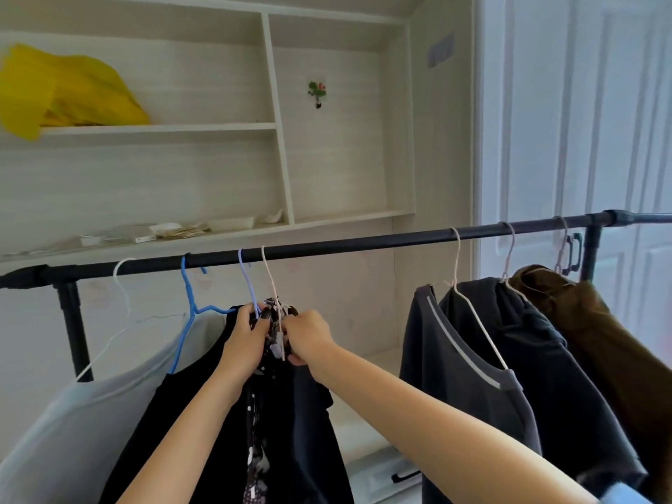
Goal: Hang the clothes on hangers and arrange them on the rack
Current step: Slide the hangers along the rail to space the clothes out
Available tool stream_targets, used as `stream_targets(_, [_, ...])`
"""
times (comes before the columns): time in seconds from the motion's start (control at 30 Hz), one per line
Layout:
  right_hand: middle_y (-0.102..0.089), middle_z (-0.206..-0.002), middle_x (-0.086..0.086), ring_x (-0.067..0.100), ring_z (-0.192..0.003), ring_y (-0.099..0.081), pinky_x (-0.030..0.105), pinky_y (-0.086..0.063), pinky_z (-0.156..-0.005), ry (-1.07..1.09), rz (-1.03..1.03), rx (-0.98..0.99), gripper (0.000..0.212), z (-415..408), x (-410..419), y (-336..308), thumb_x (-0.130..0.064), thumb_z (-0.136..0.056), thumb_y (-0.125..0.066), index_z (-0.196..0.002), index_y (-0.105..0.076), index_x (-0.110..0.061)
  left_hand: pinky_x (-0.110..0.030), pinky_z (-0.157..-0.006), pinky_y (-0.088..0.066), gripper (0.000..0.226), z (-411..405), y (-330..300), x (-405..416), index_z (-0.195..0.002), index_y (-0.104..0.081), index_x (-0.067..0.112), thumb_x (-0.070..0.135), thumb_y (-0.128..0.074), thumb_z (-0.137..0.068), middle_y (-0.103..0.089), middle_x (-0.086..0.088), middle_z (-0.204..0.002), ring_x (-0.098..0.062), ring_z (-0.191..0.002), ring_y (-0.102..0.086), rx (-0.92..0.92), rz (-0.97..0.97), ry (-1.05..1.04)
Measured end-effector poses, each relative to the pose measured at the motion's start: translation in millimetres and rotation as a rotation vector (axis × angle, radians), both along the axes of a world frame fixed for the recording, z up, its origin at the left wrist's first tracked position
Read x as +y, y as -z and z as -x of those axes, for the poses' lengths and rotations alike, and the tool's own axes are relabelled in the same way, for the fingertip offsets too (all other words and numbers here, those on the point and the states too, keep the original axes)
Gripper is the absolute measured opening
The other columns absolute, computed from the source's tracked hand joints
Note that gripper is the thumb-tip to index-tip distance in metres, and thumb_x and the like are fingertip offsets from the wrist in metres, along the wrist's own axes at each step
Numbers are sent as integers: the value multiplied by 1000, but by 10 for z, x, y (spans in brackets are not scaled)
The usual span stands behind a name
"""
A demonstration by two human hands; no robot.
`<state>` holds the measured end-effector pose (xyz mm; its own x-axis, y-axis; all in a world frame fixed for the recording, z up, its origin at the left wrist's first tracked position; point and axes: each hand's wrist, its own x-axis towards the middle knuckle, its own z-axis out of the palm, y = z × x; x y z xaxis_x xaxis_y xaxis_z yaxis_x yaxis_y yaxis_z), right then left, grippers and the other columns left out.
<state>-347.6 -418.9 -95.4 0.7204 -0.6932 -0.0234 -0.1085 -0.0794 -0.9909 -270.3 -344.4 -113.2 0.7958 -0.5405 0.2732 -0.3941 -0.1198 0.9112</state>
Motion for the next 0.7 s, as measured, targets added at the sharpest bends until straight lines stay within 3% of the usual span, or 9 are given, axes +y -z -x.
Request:
stream_targets(0.07, [-53, -67, 7, 16, -41, -41, 17, -30, -38, -11, -93, -21, 27, 55, -9, -6, -20, -92, -43, -66, -48, -15, -31, -75, -45, 22, 33, -12, -50, -118, -48, 31, 27, -40, -98, -62, 5, -96, -11, -88, -59, -10, -8, 7])
stream_targets(0.17, [-47, -57, 1, 12, -39, -40, 19, -30, -40, -37, -100, -32, 35, 142, -39, -3, -38, -92, -48, -66, -48, -16, -33, -78, -48, 23, 52, -27, -87, -116, -48, 31, 24, -39, -97, -63, -1, -104, -14, -91, -61, -12, -22, 11])
stream_targets(0.27, [-46, -62, 0, 15, -50, -37, 28, -33, -54, 70, -48, -98, 32, 220, -208, 75, -34, -95, -47, -71, -50, -13, -37, -84, -45, 19, 32, -46, -66, -115, -46, 35, 31, -38, -98, -59, 4, -103, -17, -95, -58, -1, -57, 3])
stream_targets(0.37, [-45, -63, 0, 15, -54, -37, 31, -34, -60, 162, -5, -110, 31, 332, -410, 121, -30, -97, -44, -71, -50, -14, -34, -76, -39, 15, 13, -49, -61, -113, -41, 38, 33, -34, -101, -49, 14, -88, -5, -78, -49, -15, -88, 11])
stream_targets(0.57, [-44, -62, 0, 14, -49, -37, 27, -31, -47, 268, 34, -113, 32, 586, -768, 154, -28, -99, -42, -73, -53, -13, -30, -68, -38, 22, 24, -35, -90, -121, -42, 34, 32, -34, -101, -44, 15, -81, -2, -72, -45, -38, -93, -17])
stream_targets(0.7, [-41, -59, 0, 14, -49, -34, 28, -29, -47, 342, 72, -100, 34, 726, -997, 171, -26, -97, -45, -65, -47, -15, -29, -67, -37, 28, 18, -30, -119, -128, -43, 31, 32, -35, -101, -44, 15, -81, -1, -72, -44, -46, -95, -19])
